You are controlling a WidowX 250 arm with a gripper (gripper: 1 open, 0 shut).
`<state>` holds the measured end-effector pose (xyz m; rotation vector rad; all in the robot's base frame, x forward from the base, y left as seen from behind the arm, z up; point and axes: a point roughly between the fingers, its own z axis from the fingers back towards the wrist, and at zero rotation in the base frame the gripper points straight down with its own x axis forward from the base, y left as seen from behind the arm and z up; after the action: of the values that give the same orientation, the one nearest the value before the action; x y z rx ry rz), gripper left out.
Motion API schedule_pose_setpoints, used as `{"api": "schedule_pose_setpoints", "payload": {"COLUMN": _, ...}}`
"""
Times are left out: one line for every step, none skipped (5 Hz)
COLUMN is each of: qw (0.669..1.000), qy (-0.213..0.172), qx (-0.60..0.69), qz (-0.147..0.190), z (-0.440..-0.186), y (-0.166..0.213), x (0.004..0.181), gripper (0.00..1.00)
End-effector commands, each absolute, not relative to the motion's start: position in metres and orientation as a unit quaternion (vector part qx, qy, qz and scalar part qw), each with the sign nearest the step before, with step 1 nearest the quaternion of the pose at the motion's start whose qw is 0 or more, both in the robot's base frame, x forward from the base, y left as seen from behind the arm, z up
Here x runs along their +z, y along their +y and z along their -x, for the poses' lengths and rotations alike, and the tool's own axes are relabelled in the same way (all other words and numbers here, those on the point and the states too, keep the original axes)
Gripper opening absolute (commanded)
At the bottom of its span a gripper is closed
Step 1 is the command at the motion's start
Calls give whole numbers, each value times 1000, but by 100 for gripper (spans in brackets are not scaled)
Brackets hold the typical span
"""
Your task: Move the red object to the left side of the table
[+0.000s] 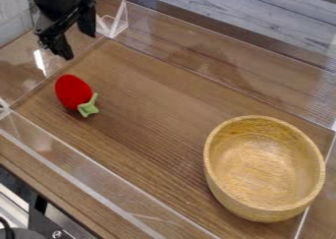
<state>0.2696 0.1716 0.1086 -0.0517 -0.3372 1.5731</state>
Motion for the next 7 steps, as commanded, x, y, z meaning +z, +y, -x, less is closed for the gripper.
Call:
{"api": "schedule_pose_setpoints", "payload": {"qw": 712, "qy": -187, "qx": 676, "qz": 34, "z": -272, "y": 177, "x": 139, "gripper": 100}}
{"api": "schedule_pose_setpoints", "payload": {"qw": 736, "qy": -188, "qx": 649, "qz": 37, "z": -269, "y": 175, "x": 147, "gripper": 100}}
{"api": "schedule_pose_setpoints", "payload": {"qw": 722, "qy": -190, "qx": 665, "qz": 26, "z": -265, "y": 177, "x": 148, "gripper": 100}}
{"api": "schedule_pose_setpoints", "payload": {"qw": 707, "qy": -192, "qx": 680, "qz": 15, "z": -260, "y": 179, "x": 148, "gripper": 100}}
{"api": "schedule_pose_setpoints", "payload": {"qw": 701, "qy": -193, "qx": 687, "qz": 6, "z": -261, "y": 171, "x": 145, "gripper": 100}}
{"api": "schedule_pose_setpoints", "payload": {"qw": 702, "qy": -193, "qx": 686, "qz": -1, "z": -262, "y": 162, "x": 144, "gripper": 100}}
{"api": "schedule_pose_setpoints", "payload": {"qw": 724, "qy": -193, "qx": 663, "qz": -2, "z": -264, "y": 169, "x": 150, "gripper": 100}}
